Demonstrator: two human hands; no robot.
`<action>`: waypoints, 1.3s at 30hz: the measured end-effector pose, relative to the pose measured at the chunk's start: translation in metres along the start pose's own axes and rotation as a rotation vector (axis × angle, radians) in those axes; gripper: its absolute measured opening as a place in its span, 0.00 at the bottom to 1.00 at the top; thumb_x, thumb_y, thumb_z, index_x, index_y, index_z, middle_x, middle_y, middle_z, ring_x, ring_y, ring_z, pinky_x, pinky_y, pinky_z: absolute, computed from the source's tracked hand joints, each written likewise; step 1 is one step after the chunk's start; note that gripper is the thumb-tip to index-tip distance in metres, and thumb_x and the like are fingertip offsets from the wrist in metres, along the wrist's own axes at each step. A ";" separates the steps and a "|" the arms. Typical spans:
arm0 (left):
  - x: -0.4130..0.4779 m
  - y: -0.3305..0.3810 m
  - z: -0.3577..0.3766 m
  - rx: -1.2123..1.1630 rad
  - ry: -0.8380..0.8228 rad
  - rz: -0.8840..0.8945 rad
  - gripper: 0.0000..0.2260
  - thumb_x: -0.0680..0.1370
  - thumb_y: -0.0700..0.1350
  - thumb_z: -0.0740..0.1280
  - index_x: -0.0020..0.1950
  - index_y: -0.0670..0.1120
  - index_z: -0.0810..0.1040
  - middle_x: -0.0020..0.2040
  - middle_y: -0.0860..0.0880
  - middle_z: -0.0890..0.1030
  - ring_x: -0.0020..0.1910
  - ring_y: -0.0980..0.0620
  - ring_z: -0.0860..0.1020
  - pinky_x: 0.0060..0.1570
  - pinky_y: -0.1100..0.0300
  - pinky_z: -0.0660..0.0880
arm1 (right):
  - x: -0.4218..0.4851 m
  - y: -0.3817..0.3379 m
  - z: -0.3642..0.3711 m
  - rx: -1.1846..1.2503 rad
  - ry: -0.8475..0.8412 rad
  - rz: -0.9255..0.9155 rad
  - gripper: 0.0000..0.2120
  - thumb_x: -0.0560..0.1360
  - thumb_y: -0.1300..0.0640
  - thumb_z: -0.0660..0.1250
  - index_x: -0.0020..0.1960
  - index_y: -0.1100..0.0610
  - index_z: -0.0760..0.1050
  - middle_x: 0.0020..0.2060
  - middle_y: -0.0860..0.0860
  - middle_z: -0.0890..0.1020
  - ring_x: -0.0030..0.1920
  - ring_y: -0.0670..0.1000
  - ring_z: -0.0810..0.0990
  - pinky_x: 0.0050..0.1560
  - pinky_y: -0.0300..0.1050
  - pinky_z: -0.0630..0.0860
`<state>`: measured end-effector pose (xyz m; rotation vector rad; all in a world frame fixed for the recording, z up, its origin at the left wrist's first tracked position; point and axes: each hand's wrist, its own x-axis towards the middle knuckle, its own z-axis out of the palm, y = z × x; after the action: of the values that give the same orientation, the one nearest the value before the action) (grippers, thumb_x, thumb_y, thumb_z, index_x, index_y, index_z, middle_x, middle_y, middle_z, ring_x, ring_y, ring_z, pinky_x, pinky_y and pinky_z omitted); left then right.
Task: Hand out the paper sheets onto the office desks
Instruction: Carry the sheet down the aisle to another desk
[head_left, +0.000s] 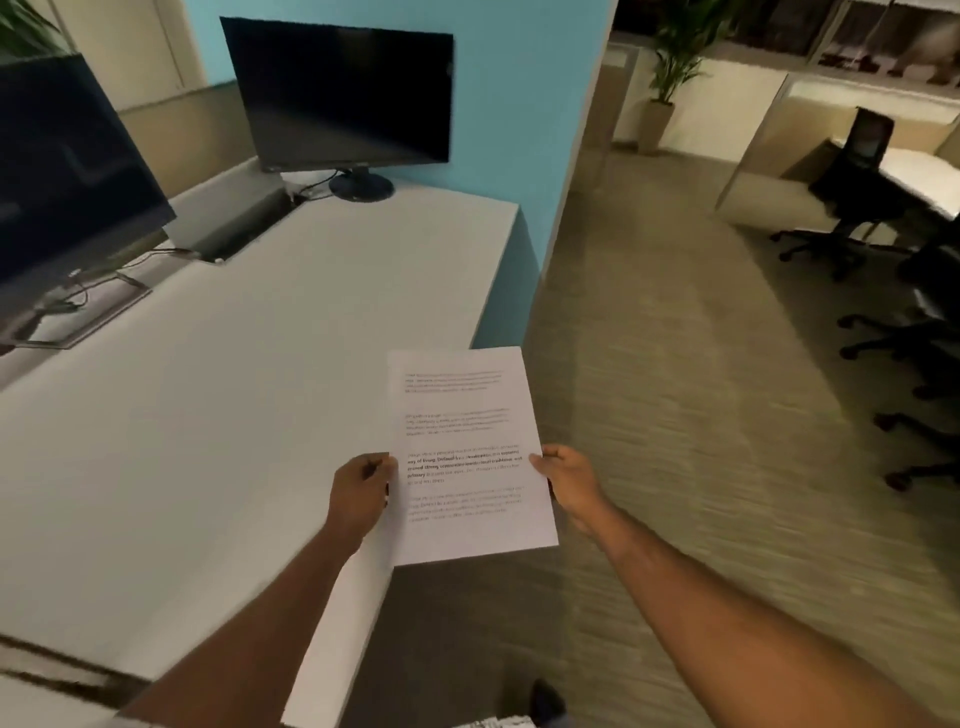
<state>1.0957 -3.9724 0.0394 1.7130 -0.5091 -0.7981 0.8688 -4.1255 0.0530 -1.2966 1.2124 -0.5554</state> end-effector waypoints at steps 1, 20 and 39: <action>0.012 0.003 -0.002 -0.012 0.019 -0.004 0.06 0.80 0.42 0.65 0.45 0.49 0.80 0.40 0.48 0.80 0.36 0.50 0.76 0.36 0.59 0.73 | 0.018 -0.010 0.007 -0.021 -0.016 -0.011 0.03 0.78 0.61 0.66 0.50 0.61 0.77 0.45 0.56 0.84 0.40 0.51 0.83 0.40 0.44 0.80; 0.205 0.036 0.023 -0.208 0.575 -0.212 0.04 0.78 0.41 0.68 0.44 0.44 0.81 0.40 0.48 0.84 0.34 0.53 0.79 0.29 0.67 0.73 | 0.352 -0.147 0.162 -0.318 -0.473 -0.197 0.08 0.77 0.61 0.68 0.55 0.60 0.78 0.48 0.54 0.82 0.45 0.51 0.81 0.44 0.41 0.77; 0.281 0.019 0.060 0.963 0.365 -0.326 0.45 0.67 0.78 0.47 0.79 0.58 0.51 0.81 0.49 0.45 0.79 0.46 0.44 0.76 0.45 0.45 | 0.484 -0.177 0.225 -0.656 -0.677 -0.418 0.16 0.75 0.55 0.71 0.61 0.57 0.76 0.53 0.55 0.83 0.54 0.56 0.80 0.53 0.45 0.74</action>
<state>1.2433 -4.2118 -0.0213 2.8197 -0.3784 -0.4406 1.2866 -4.4985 0.0043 -2.1002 0.5510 0.0410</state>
